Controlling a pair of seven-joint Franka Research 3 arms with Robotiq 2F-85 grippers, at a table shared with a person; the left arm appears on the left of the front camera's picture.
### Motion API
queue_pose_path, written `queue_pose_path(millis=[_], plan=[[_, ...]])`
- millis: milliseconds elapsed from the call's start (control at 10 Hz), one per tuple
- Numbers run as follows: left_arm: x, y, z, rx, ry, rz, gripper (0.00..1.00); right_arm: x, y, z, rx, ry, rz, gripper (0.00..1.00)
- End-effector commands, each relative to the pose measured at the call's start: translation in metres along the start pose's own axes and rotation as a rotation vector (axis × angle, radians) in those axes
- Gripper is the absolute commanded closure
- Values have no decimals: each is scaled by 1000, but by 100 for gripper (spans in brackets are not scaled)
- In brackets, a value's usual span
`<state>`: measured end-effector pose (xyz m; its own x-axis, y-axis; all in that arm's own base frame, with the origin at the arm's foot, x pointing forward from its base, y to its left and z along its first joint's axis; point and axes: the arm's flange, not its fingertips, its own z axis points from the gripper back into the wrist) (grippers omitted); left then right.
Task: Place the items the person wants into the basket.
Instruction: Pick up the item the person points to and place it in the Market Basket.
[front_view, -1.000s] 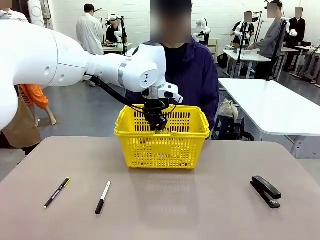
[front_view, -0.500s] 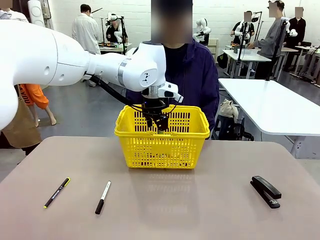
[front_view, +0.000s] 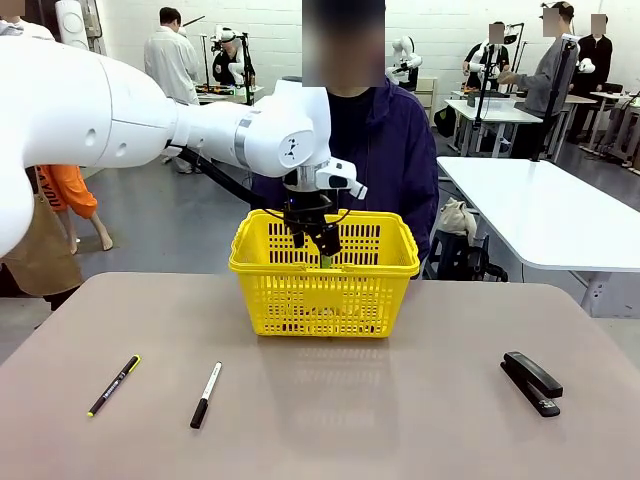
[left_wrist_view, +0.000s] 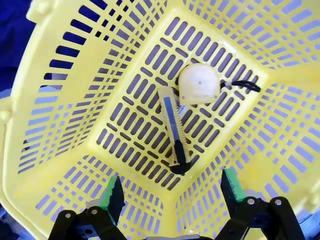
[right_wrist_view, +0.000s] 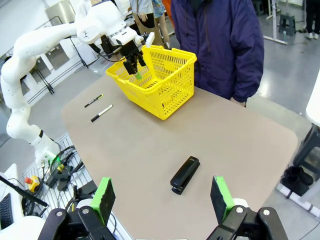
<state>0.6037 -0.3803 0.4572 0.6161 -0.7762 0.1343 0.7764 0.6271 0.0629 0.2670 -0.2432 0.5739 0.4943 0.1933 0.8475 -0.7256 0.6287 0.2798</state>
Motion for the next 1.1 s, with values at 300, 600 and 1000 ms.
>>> queue_pose_path(millis=[300, 600, 1000], plan=[[-81, -58, 136, -17, -102, -9, 0, 4, -1, 0, 13, -32, 13, 0], [-163, -96, 173, -38, -212, -71, 0, 4, -1, 0, 13, -32, 13, 0], [-203, -100, 173, -40, -232, -69, 0, 4, -1, 0, 13, -32, 13, 0]])
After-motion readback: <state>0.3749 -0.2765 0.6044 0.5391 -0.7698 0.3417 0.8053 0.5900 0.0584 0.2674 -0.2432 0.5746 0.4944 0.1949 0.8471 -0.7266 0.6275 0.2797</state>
